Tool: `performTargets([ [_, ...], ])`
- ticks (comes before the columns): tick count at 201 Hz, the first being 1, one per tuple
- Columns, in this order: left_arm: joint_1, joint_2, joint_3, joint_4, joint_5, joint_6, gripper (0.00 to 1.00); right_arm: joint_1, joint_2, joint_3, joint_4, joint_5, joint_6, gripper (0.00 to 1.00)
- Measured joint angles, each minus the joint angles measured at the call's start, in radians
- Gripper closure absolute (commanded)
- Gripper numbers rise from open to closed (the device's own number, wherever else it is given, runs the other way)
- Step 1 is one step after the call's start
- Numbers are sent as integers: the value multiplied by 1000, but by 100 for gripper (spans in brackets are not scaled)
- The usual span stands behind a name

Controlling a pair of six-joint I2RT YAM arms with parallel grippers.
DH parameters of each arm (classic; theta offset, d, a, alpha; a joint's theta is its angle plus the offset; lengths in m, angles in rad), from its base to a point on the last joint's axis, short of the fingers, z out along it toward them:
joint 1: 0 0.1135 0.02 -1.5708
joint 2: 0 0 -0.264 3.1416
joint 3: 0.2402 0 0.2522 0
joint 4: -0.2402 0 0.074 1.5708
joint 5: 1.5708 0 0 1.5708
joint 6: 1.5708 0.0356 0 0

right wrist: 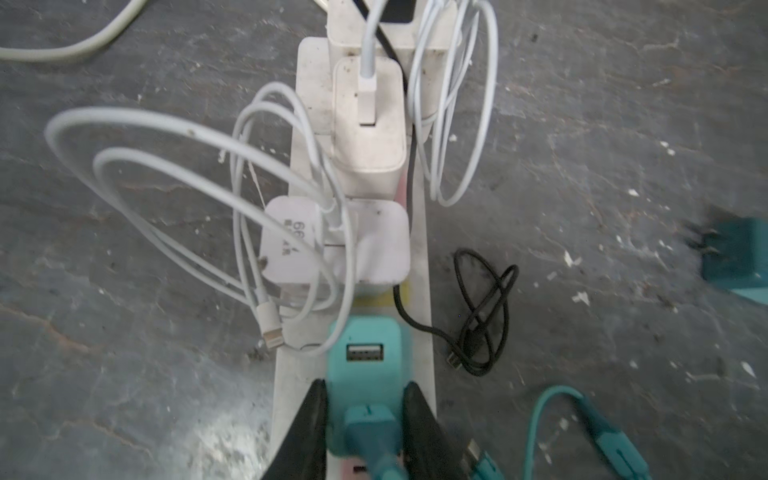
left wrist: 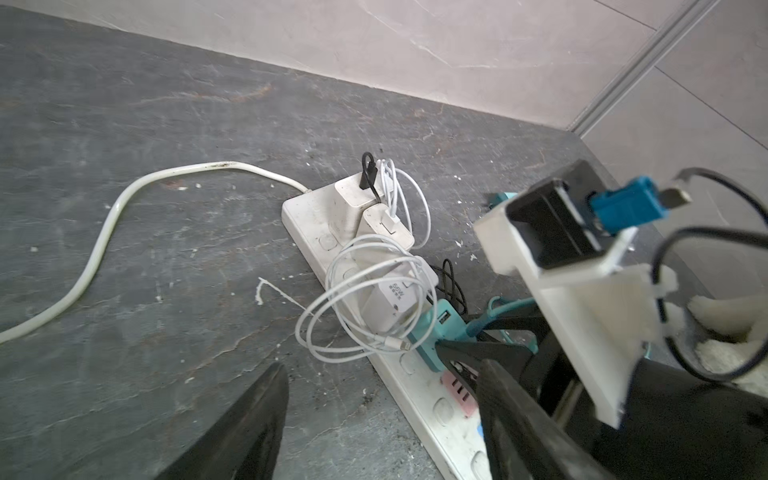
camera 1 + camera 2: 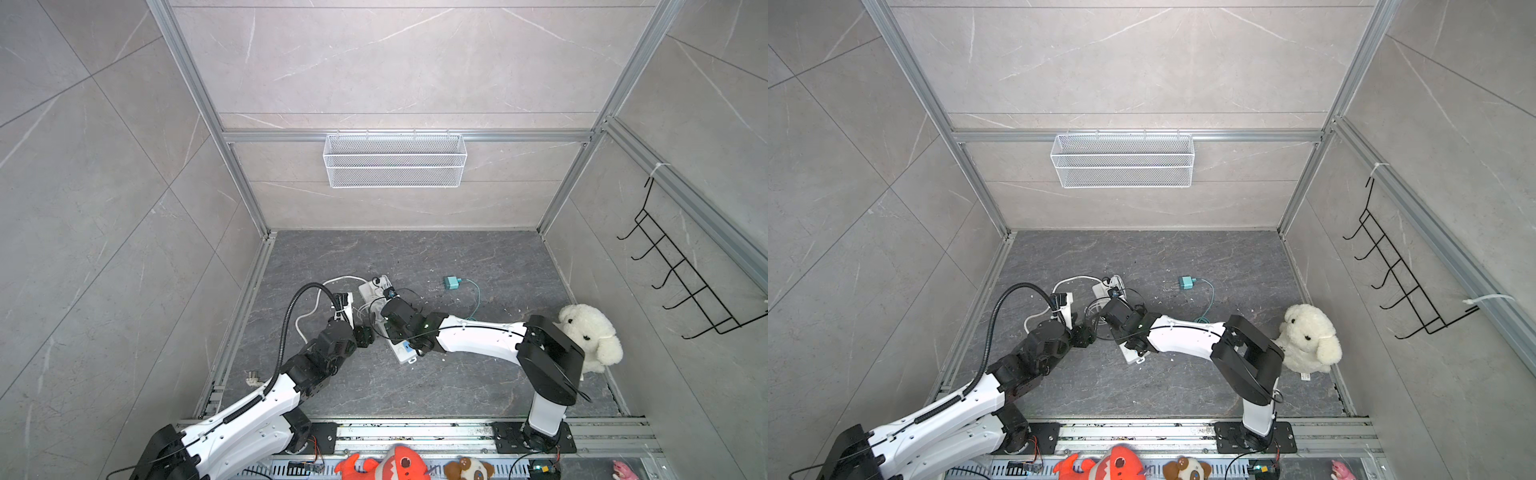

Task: Insert the plug
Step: 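Hold the teal charger pressed into the strip with the right gripper, then open the right gripper and lift off the charger while the left gripper rises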

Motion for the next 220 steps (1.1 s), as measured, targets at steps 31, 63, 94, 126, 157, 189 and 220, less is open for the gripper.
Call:
performTargets([
  [31, 2, -72, -25, -56, -72, 1, 21, -19, 106, 140, 2, -44, -44, 95],
  [63, 2, -138, -55, -111, -121, 1, 18, -45, 190, 260, -7, -105, -80, 77],
  [94, 3, -168, -56, -156, -134, 2, 15, -55, 235, 329, -22, -145, -104, 62],
  [126, 3, -160, -56, -174, -134, 5, 14, -55, 259, 325, -97, -202, -117, 54],
  [157, 3, -123, -56, -174, -131, 15, 14, -54, 253, 319, -107, -232, -122, 50],
  [189, 3, -84, -55, -175, -122, 20, 13, -53, 212, 286, -150, -260, -122, 48],
  [220, 3, -37, -37, -174, -113, 24, 12, -57, 162, 241, -209, -275, -122, 48],
])
